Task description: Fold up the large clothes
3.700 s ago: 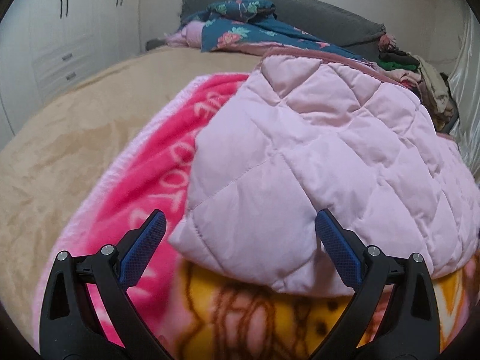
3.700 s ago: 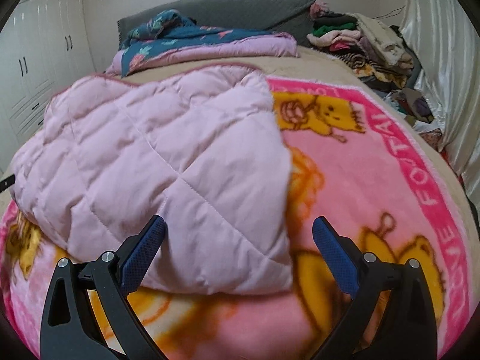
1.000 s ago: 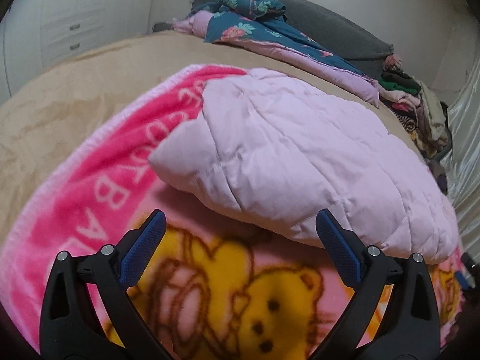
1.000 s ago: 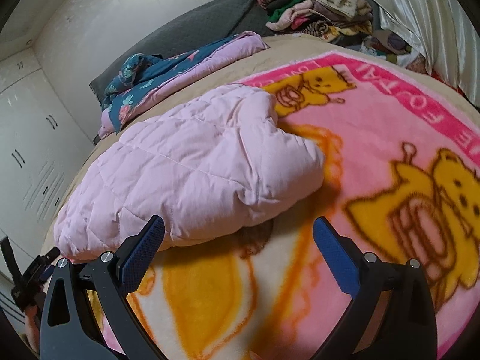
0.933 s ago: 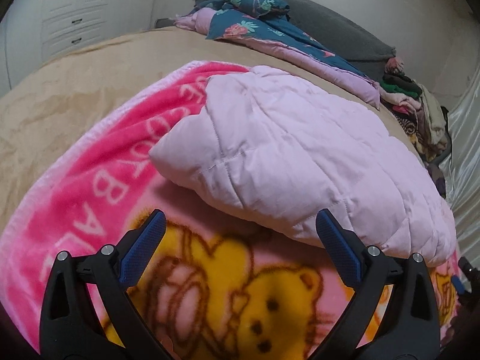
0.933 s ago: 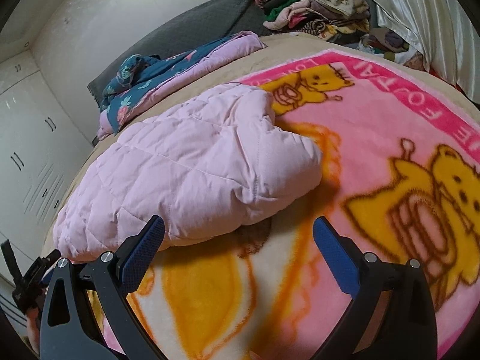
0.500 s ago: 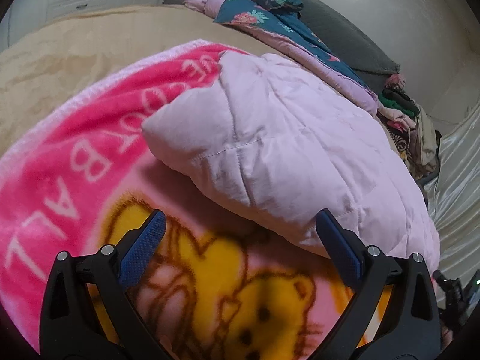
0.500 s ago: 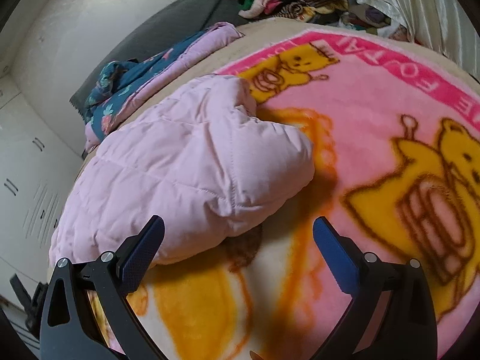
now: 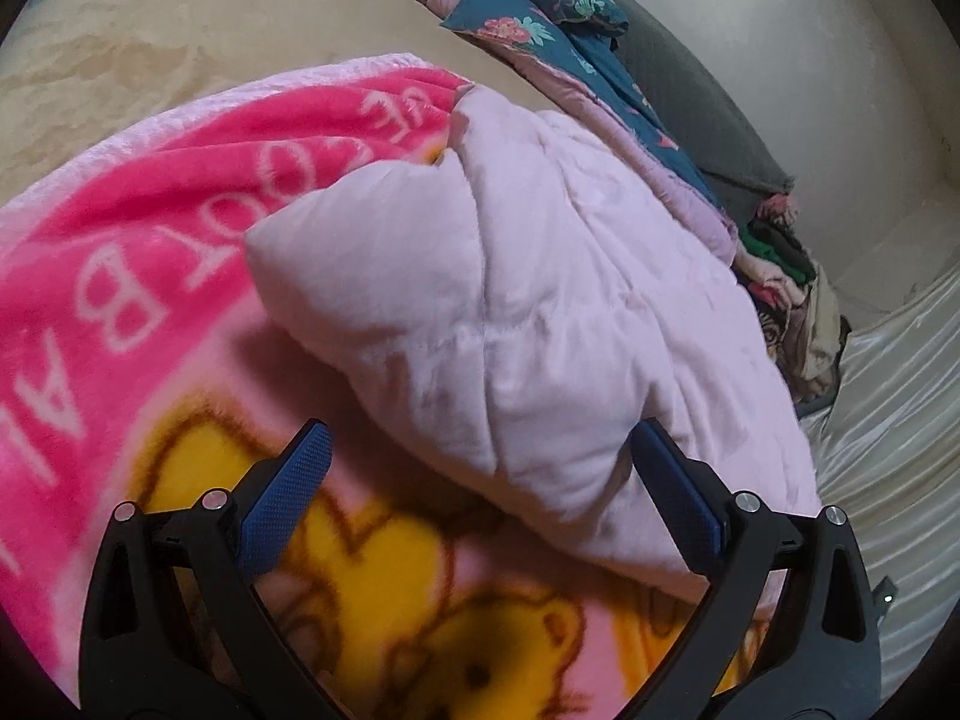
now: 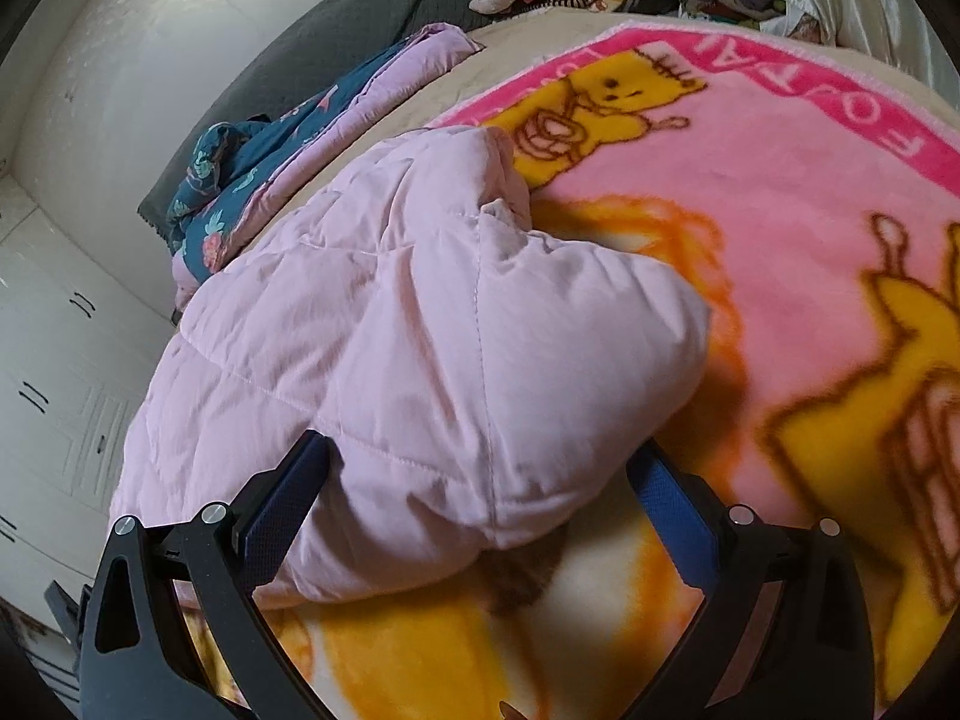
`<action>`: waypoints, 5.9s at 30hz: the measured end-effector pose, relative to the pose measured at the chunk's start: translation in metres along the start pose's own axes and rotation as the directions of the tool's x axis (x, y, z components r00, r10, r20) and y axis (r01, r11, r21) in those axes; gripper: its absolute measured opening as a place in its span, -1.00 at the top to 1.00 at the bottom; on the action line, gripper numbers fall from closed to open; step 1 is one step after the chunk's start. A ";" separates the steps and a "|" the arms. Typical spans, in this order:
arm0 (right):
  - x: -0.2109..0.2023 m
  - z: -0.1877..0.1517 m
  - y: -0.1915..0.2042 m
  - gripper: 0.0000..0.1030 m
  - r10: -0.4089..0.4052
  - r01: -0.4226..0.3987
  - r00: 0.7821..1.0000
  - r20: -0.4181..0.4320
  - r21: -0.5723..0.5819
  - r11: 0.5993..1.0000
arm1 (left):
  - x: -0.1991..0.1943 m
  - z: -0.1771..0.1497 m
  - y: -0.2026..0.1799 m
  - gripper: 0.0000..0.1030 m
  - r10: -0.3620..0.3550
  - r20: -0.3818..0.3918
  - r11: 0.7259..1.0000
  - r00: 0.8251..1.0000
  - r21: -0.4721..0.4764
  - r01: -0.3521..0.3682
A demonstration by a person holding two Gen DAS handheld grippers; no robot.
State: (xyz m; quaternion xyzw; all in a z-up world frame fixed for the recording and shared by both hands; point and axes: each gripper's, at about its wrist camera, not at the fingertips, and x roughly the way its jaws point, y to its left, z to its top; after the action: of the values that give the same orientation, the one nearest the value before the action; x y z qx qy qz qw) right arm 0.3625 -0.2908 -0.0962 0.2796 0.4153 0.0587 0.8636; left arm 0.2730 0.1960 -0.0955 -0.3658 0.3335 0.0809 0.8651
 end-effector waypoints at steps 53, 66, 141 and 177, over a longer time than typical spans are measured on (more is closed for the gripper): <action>-0.132 -0.042 0.081 0.38 0.106 0.002 0.978 0.180 -0.514 0.858 | -0.105 -0.017 -0.061 0.38 0.036 0.167 0.941 0.985 0.327 -0.089; -0.168 -0.094 0.062 0.38 0.075 0.022 0.983 0.171 -0.504 0.864 | -0.131 -0.048 -0.043 0.38 0.051 0.140 0.935 0.989 0.341 -0.097; -0.328 -0.208 0.086 -0.92 0.125 0.087 0.948 0.293 -0.615 0.784 | -0.265 -0.139 -0.042 -0.82 -0.002 0.203 0.863 0.979 0.494 -0.101; -0.281 -0.254 0.089 -0.92 0.075 0.059 0.978 0.193 -0.608 0.792 | -0.232 -0.195 -0.066 -0.82 0.005 0.095 0.805 0.995 0.590 -0.060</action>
State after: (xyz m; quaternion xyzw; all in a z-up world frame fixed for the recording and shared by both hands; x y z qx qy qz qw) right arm 0.0018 -0.1993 0.0167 -0.0079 0.2805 0.1639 0.9457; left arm 0.0202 0.0390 -0.0093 -0.0683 0.3096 0.0039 0.9484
